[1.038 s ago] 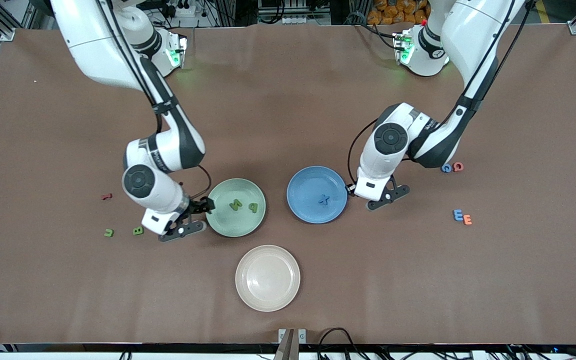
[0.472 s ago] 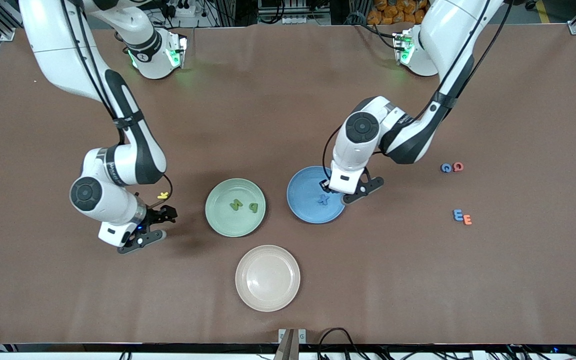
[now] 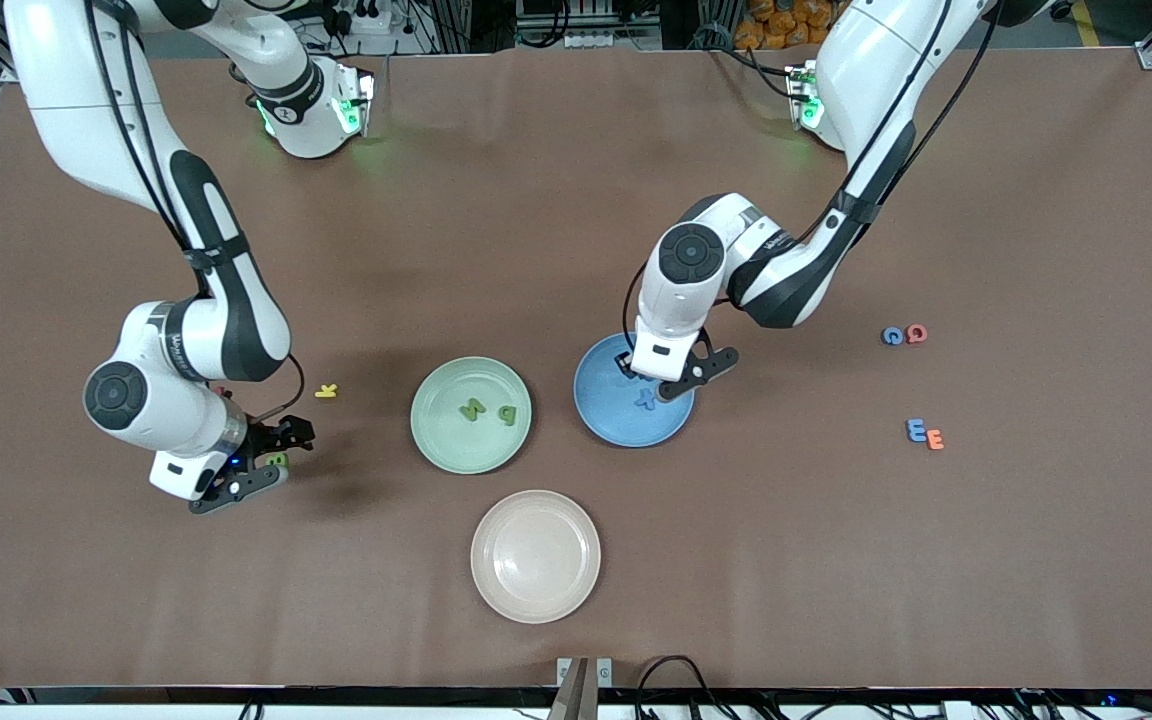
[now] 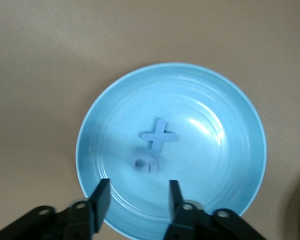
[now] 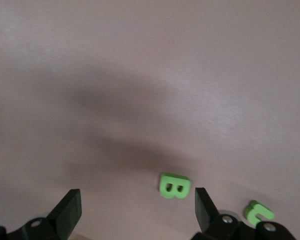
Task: Sort letters by color into matching plates
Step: 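Move the right gripper to the B while the left gripper releases the a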
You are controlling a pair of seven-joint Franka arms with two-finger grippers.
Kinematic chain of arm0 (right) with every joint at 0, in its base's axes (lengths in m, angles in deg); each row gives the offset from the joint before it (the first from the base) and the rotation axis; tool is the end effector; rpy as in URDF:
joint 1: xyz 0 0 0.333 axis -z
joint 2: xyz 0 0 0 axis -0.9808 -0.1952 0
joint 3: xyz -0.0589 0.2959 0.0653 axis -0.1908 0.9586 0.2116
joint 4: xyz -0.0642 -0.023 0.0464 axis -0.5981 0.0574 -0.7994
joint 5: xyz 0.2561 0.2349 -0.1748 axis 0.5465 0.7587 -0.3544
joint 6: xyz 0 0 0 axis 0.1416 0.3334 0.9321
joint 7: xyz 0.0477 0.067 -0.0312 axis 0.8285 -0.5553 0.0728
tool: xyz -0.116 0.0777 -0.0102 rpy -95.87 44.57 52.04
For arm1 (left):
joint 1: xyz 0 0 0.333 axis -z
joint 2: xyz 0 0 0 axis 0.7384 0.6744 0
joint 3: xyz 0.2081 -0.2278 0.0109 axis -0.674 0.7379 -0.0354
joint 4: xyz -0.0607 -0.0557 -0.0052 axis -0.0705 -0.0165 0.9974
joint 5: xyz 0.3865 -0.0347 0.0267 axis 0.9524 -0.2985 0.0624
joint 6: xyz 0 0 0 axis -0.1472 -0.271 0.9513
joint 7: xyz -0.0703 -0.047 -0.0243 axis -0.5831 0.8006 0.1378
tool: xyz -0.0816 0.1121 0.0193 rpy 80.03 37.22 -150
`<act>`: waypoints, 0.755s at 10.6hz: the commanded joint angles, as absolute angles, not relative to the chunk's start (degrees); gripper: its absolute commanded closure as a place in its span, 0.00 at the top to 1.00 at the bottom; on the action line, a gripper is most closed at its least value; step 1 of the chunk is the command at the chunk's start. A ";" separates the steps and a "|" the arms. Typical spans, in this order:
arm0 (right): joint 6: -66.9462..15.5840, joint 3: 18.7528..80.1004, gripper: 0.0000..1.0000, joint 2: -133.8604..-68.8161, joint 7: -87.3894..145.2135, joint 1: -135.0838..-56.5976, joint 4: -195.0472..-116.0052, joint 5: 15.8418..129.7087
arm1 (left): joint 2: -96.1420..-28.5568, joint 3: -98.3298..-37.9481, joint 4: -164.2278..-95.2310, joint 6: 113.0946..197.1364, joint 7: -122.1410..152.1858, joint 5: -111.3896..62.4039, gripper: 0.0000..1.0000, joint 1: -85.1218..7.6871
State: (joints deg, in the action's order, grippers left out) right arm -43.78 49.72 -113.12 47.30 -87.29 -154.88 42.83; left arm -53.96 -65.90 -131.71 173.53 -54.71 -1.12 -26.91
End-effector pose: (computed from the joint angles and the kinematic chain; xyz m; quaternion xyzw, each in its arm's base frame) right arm 0.6652 0.0483 0.1971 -0.9798 -0.1990 -0.0051 0.0177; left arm 0.5103 -0.4165 0.2100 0.9692 0.2453 0.0044 0.0229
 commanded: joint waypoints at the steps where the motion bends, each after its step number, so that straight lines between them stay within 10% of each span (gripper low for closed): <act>1: -46.28 50.39 1.00 -115.04 48.75 -85.51 -154.50 42.52 | -53.25 -66.42 -130.91 172.43 -55.17 -0.91 1.00 -26.06; 8: -51.98 50.39 1.00 -118.30 50.25 -84.19 -154.94 41.20 | -58.77 -66.16 -136.96 166.80 -37.10 -0.74 1.00 -32.81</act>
State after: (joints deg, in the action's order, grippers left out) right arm -49.28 49.73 -117.24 49.40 -85.19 -154.98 42.39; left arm -53.96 -66.51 -132.24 168.08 -44.10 -1.04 -29.27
